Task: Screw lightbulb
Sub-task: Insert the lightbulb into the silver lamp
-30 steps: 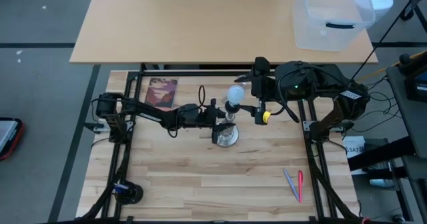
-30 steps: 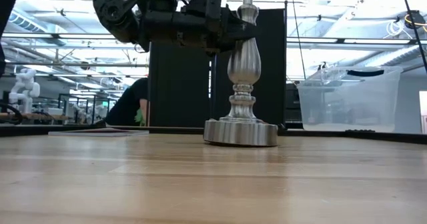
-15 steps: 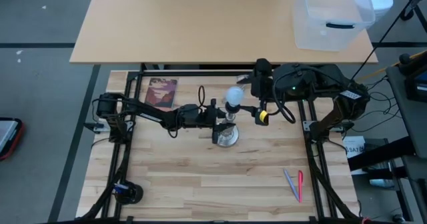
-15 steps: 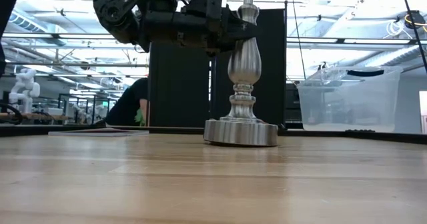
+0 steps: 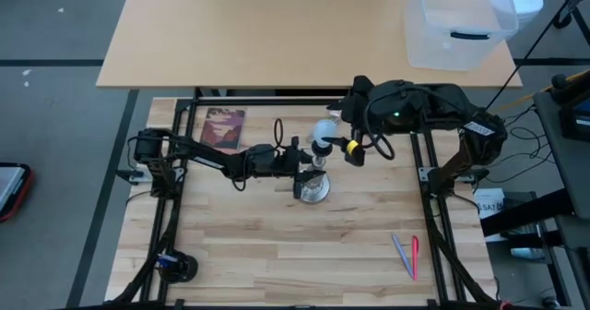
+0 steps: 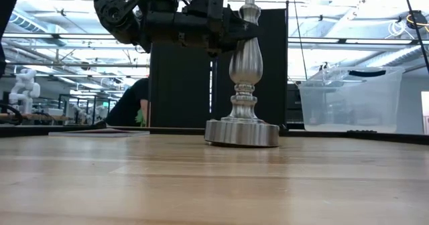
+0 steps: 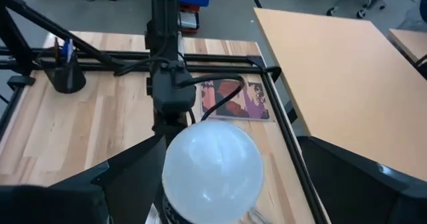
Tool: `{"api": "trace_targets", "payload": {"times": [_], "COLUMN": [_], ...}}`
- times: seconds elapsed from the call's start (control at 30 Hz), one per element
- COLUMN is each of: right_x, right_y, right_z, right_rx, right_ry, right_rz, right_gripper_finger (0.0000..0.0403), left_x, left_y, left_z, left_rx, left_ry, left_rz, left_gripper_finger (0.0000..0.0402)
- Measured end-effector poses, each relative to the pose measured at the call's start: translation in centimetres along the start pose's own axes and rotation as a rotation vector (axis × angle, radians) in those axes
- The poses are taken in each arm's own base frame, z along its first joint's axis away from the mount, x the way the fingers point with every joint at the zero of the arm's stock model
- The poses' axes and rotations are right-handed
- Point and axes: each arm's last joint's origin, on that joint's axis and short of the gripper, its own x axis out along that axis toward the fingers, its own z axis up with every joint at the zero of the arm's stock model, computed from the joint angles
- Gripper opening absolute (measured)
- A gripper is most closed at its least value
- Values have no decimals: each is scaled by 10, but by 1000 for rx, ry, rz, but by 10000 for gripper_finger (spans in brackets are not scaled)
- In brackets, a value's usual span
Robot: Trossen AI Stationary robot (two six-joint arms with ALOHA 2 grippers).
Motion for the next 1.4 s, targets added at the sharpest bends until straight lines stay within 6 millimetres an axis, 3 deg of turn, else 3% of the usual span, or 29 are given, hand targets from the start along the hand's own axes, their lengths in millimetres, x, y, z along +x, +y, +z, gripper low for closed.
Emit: {"api": "trace_targets", "payload": {"times": [0.17, 0.5, 0.93, 1.4], "right_x": [13, 19, 19, 28], "right_y": [4, 4, 5, 6], "right_z": [-1, -4, -4, -4], "right_rx": [-11, -5, 106, 221], "right_ry": [33, 72, 74, 80], "right_rz": [7, 8, 17, -71], "right_gripper_finger": [345, 343, 264, 268], "left_x": [0, 0, 0, 0], "left_y": [0, 0, 0, 1], "left_z": [0, 0, 0, 0], "left_rx": [0, -1, -7, -36], "left_ry": [0, 0, -5, -13], "left_rz": [0, 0, 13, 112], "left_gripper_finger": [151, 151, 151, 151]}}
